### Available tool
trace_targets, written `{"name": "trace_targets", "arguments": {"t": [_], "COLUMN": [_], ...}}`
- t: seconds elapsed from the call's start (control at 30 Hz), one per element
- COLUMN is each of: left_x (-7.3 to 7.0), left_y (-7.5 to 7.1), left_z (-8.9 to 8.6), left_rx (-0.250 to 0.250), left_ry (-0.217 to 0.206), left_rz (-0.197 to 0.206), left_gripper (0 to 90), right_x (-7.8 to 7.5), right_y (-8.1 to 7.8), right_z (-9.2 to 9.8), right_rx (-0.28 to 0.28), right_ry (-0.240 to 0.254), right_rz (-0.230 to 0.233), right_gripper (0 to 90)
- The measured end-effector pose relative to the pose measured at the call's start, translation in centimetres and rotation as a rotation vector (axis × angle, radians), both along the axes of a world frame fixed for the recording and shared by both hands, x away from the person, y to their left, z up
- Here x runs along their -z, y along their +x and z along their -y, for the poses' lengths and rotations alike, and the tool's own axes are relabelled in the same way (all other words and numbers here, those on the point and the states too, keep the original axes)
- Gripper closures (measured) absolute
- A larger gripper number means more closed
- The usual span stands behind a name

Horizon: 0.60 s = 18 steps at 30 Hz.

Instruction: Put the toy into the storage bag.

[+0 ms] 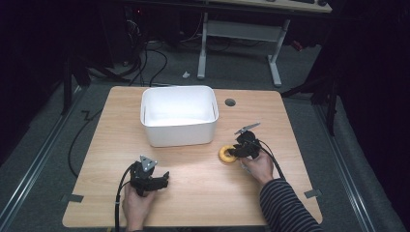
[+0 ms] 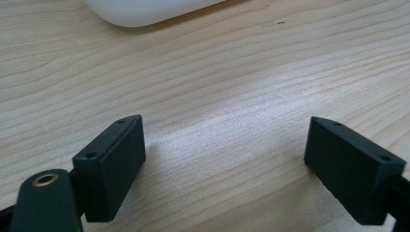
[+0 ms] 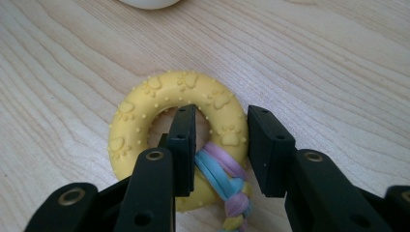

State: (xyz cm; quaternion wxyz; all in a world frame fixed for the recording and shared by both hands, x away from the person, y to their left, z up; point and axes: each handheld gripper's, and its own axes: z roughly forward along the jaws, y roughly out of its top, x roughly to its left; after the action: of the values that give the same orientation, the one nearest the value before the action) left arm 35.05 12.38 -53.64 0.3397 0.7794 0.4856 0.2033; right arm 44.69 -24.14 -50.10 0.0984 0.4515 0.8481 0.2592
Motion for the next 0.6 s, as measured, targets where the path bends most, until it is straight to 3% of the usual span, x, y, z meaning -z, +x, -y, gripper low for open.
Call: {"name": "trace_targets", "arguments": {"t": [0.3,0.6], "left_x": [0.0,0.0], "left_y": [0.0,0.0], "left_z": [0.0,0.0], "left_rx": [0.0,-0.001], "left_ry": [0.0,0.0], "left_rz": [0.0,0.0], "left_gripper": [14.9,14.9], "right_x": [-1.1,-1.9], "right_y": [-0.6,-0.9], "right_z": [0.7,1.6], "right_rx": [-0.016,-0.01], "right_ry": [0.038,0.046], "right_rz": [0.009,0.023], "right_gripper": [65.9,66.5]}}
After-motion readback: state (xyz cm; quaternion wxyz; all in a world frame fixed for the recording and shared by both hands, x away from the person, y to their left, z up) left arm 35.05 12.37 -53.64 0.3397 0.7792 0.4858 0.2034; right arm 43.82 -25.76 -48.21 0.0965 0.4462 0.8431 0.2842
